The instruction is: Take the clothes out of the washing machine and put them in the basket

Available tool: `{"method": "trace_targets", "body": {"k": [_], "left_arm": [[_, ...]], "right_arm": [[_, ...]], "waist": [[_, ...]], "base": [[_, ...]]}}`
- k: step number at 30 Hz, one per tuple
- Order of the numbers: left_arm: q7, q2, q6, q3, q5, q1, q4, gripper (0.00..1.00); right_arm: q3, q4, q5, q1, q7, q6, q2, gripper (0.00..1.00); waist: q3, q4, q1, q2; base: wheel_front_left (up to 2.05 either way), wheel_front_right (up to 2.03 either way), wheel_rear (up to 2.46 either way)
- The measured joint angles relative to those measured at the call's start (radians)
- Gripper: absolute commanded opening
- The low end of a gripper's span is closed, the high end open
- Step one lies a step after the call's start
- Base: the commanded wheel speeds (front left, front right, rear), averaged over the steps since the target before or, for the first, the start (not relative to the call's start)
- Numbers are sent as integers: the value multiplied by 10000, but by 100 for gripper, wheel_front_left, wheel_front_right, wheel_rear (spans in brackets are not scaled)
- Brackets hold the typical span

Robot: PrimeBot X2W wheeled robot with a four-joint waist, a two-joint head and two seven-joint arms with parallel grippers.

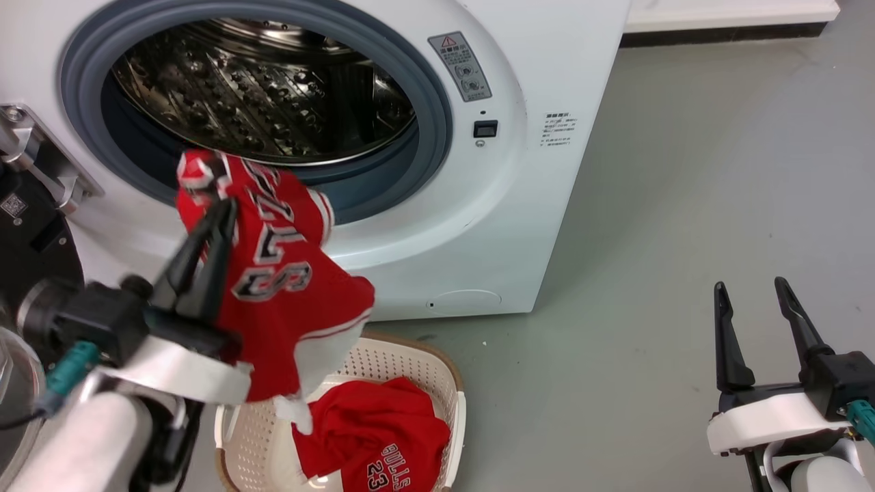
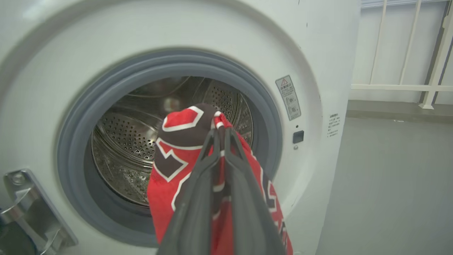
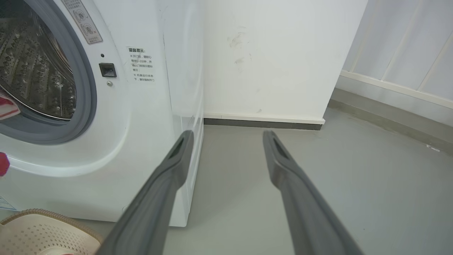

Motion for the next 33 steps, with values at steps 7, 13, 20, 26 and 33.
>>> {"method": "trace_targets", "body": {"k": [7,13,20,26,33], "left_arm": [[75,-418,-274,-754,-219,936,1448,0],[278,-926,-779,-1363,-399,1066,3643,0],[370,-1503,-1381,-1590,-470,-130,6466,0],[520,-1918,-1808,-1703,-382,-1951,9752,0],[477,-2173,-1958,-1645,-479,-2930,11773,0]], "right_arm": [[98,23,153,-155,0,0,0,100],[186,-21,176,-302,0,0,2,100],[247,-270,113,-706,0,0,-2,100],[251,-539,100,-1148,0,0,-4,100],[357,-767,282,-1472,0,0,-4,100]], "waist": [[328,-74,1,0],[774,-319,2,0],[1774,-654,3,0],[3308,-1081,4,0],[4600,-1523,4,0]], "base": [[0,0,0],[0,0,0],[0,0,0],[0,0,0],[0,0,0]]}}
